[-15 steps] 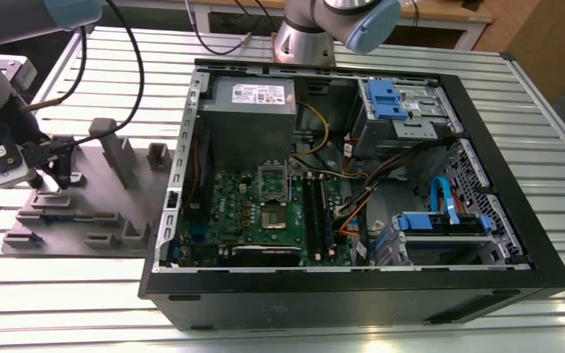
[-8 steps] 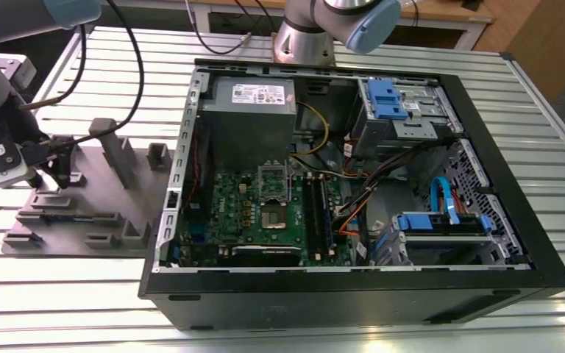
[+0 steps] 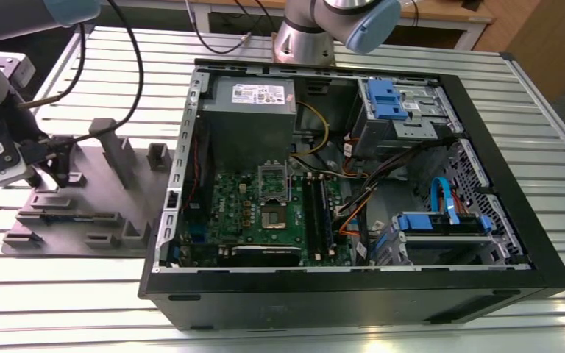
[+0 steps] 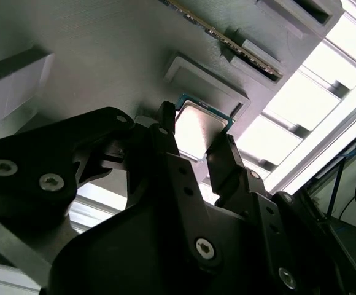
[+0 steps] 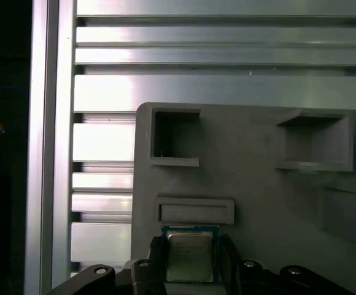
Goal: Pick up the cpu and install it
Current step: 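Pick up the cpu and move it towards the insertion slot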
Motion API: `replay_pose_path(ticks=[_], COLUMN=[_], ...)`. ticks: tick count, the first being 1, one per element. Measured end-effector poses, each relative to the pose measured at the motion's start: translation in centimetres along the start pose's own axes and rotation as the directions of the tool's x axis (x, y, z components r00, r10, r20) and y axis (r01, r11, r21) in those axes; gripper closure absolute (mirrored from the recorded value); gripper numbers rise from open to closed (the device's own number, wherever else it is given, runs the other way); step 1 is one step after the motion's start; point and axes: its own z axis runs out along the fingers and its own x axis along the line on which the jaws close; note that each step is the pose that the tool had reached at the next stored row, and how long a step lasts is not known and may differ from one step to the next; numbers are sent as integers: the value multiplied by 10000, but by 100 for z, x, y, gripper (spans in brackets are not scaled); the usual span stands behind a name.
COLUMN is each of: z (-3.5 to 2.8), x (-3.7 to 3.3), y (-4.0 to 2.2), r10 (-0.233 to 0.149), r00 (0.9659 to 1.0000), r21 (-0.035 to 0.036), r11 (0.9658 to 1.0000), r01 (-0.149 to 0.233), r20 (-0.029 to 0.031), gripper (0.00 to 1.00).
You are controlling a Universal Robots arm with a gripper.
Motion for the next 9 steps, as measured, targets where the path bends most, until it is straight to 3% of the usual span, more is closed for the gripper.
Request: replay_pose_path(ticks=[9], z=[-43], x=[1], y=[2], r10=[0], r00=[10000], r21=[-1], r11=[10000], r01=[0], r20=[1], gripper=[55])
